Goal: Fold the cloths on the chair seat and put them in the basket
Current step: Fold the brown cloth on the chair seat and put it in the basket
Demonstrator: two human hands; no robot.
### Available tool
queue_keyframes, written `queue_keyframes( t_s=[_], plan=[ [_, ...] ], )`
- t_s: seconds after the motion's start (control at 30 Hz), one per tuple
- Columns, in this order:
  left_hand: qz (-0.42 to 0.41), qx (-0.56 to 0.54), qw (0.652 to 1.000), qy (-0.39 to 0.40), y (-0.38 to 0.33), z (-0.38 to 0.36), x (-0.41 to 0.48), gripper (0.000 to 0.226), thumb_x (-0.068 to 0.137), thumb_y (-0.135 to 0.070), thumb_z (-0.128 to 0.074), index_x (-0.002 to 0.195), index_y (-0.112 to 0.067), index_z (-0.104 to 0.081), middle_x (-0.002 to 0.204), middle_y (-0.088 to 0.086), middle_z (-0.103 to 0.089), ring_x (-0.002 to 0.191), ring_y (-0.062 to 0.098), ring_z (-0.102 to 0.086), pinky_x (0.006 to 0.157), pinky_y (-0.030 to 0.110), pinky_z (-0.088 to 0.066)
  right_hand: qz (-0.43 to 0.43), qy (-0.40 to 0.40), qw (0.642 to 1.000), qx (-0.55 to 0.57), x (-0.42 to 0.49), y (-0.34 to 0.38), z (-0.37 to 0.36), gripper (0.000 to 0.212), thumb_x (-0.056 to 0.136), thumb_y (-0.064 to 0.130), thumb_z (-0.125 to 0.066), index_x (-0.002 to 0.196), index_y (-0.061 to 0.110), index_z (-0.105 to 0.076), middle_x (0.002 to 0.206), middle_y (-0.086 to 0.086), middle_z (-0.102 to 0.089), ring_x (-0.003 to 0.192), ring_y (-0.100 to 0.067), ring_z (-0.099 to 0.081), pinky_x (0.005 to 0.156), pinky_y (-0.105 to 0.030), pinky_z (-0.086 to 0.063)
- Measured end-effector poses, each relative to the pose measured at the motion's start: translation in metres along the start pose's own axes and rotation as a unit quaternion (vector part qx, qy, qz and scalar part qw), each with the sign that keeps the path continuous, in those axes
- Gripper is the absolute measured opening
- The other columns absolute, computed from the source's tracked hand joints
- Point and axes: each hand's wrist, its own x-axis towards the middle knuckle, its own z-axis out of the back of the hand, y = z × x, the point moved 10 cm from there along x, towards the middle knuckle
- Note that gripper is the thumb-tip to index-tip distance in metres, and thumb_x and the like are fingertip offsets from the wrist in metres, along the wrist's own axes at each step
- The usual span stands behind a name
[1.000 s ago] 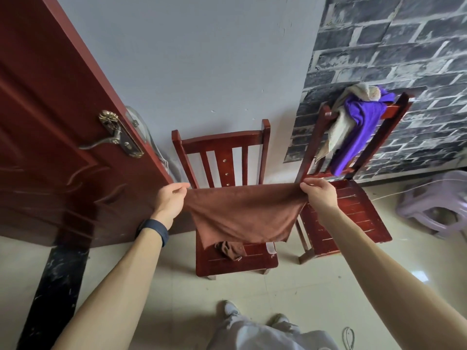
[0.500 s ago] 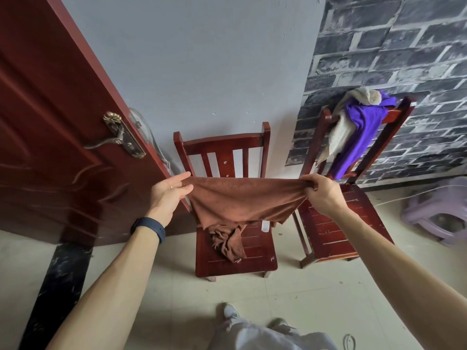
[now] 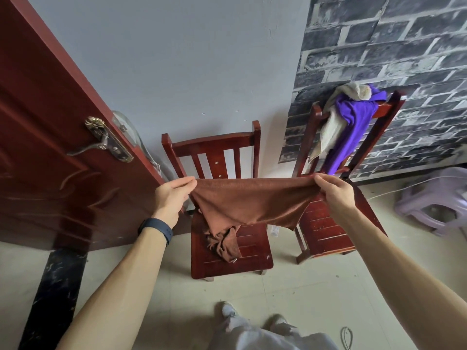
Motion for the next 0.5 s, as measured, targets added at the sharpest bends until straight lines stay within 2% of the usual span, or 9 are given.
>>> queue_keyframes(
  t_s=[0.07,0.13,0.23,0.37,0.4,0.43,0.5],
  plan=[
    [0.026,-0.021,0.999,0.01,0.003,-0.012,-0.001,0.031,0.082,-0.007,-0.079,0.113,-0.013,-0.075,0.103,-0.001,-0.072,0.096,0.011,-0.067,0.095,0.031,-0.053,-0.009,-0.016,1.0,-0.001,0.002,-0.009,0.01,0.01,0.091,0.012,-0.071,0.09,0.02,-0.076,0.082,-0.001,-0.066,0.054,-0.004,-0.054,0.049,-0.015,-0.043],
    [0.04,-0.034,0.998,0.023,0.004,-0.024,0.001,0.039,0.083,-0.001,-0.076,0.12,-0.01,-0.071,0.107,0.002,-0.07,0.099,0.015,-0.066,0.098,0.033,-0.05,-0.008,-0.015,1.0,-0.019,0.002,-0.011,0.016,0.018,0.092,0.005,-0.068,0.099,0.019,-0.077,0.086,-0.001,-0.067,0.049,-0.001,-0.052,0.047,-0.015,-0.043],
    [0.043,-0.026,0.998,0.023,0.001,-0.032,0.005,0.041,0.083,-0.001,-0.076,0.122,-0.011,-0.07,0.114,0.003,-0.068,0.106,0.018,-0.066,0.101,0.033,-0.051,-0.018,-0.004,1.0,-0.009,0.004,-0.008,0.02,0.027,0.092,0.001,-0.064,0.102,0.022,-0.078,0.092,-0.003,-0.069,0.061,-0.008,-0.058,0.056,-0.018,-0.048],
    [0.02,-0.016,0.998,0.052,-0.009,-0.037,0.015,0.04,0.082,-0.002,-0.077,0.119,-0.016,-0.071,0.124,0.004,-0.069,0.114,0.017,-0.064,0.106,0.034,-0.048,0.023,-0.011,0.999,-0.043,0.007,0.013,0.023,0.029,0.088,0.002,-0.068,0.103,0.025,-0.078,0.091,-0.002,-0.071,0.073,-0.01,-0.065,0.07,-0.02,-0.054],
    [-0.003,0.021,0.998,0.06,-0.013,-0.037,0.018,0.04,0.082,-0.004,-0.077,0.12,-0.017,-0.071,0.125,0.004,-0.069,0.117,0.018,-0.063,0.106,0.033,-0.046,0.04,-0.01,0.996,-0.074,0.005,0.021,0.025,0.031,0.086,0.004,-0.071,0.107,0.025,-0.077,0.09,-0.001,-0.072,0.068,-0.009,-0.064,0.068,-0.02,-0.055],
    [-0.039,0.094,0.993,0.067,-0.02,-0.038,0.02,0.039,0.084,-0.009,-0.077,0.121,-0.019,-0.071,0.126,0.004,-0.069,0.118,0.019,-0.062,0.105,0.032,-0.046,0.059,-0.009,0.991,-0.118,0.003,0.029,0.025,0.033,0.085,0.006,-0.073,0.111,0.026,-0.076,0.089,0.0,-0.073,0.059,-0.006,-0.06,0.06,-0.017,-0.053],
    [-0.123,0.273,0.952,0.066,-0.034,-0.042,0.021,0.033,0.086,-0.019,-0.076,0.119,-0.021,-0.072,0.122,0.003,-0.071,0.115,0.02,-0.063,0.1,0.032,-0.046,0.109,-0.012,0.968,-0.225,-0.003,0.046,0.023,0.032,0.087,0.009,-0.072,0.115,0.025,-0.075,0.088,0.003,-0.072,0.048,-0.002,-0.053,0.049,-0.013,-0.046]
  ],
)
